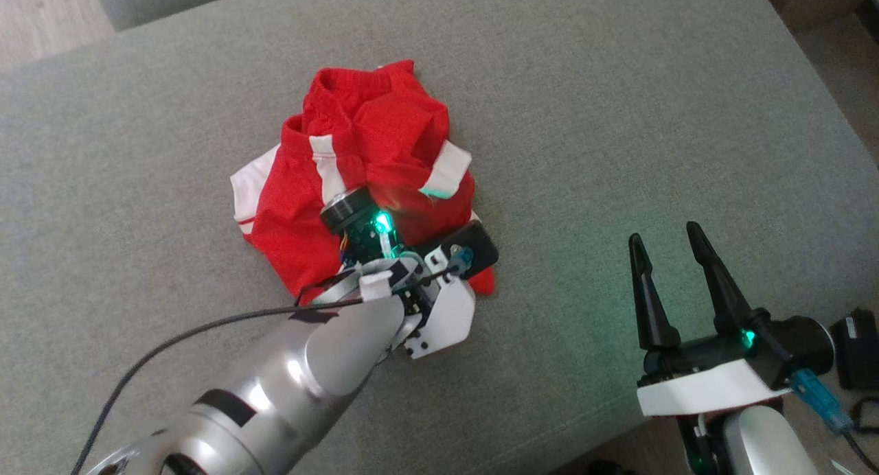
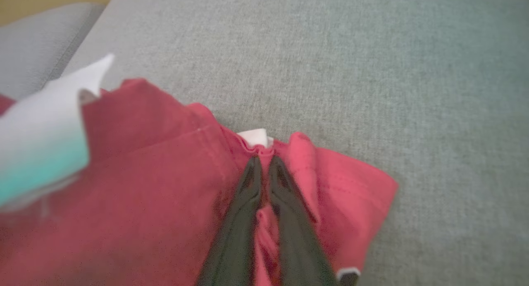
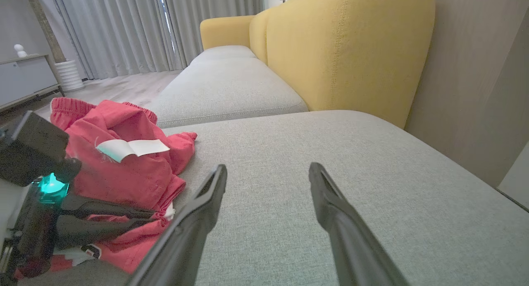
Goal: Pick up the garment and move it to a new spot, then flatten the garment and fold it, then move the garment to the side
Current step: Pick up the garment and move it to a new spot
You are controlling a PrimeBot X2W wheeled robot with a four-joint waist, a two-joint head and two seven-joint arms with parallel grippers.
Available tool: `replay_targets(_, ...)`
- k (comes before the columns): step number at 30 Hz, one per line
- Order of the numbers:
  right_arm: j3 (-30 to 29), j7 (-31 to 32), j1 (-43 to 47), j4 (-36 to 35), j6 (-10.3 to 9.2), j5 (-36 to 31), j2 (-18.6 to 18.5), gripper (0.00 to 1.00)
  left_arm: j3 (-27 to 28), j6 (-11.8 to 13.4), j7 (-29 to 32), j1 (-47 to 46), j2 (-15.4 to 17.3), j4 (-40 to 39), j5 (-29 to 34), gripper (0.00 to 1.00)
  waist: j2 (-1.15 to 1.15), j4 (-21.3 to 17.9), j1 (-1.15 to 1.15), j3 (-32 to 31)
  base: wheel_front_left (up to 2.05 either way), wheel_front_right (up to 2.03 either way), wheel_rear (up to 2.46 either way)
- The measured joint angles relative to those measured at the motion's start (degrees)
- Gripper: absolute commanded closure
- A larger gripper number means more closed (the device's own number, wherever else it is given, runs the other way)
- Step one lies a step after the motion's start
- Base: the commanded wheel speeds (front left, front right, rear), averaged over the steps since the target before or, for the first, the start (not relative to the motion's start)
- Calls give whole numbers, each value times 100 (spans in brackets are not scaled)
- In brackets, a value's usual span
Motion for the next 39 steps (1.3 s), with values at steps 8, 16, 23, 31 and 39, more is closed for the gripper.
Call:
replay_targets(8, -8, 0, 82, 96, 0, -1, 0, 0, 25, -43, -1395, -16, 102, -266, -525, 100, 0, 120, 0, -430, 0, 0, 0)
replay_targets(16, 125, 0, 370, 190, 0, -2, 0, 0, -60, -45, -2140, -1568, 235, -881, -1621, 100, 0, 364, -1, -1045, 0, 0, 0)
replay_targets(23, 145, 0, 517, 194, 0, -1, 0, 0, 423, -45, -2714, -2937, 790, -702, -1960, 100, 0, 681, -1, -1256, 0, 0, 0)
replay_targets(31, 37, 0, 613, 197, 0, -62, 0, 0, 1103, -41, -2997, -3939, 1444, -443, -2087, 100, 0, 1274, -1, -1305, 0, 0, 0)
replay_targets(39, 4, 0, 609, 196, 0, -77, 0, 0, 1012, -44, -3043, -3832, 2081, -294, -2305, 100, 0, 2068, 0, -1327, 0, 0, 0)
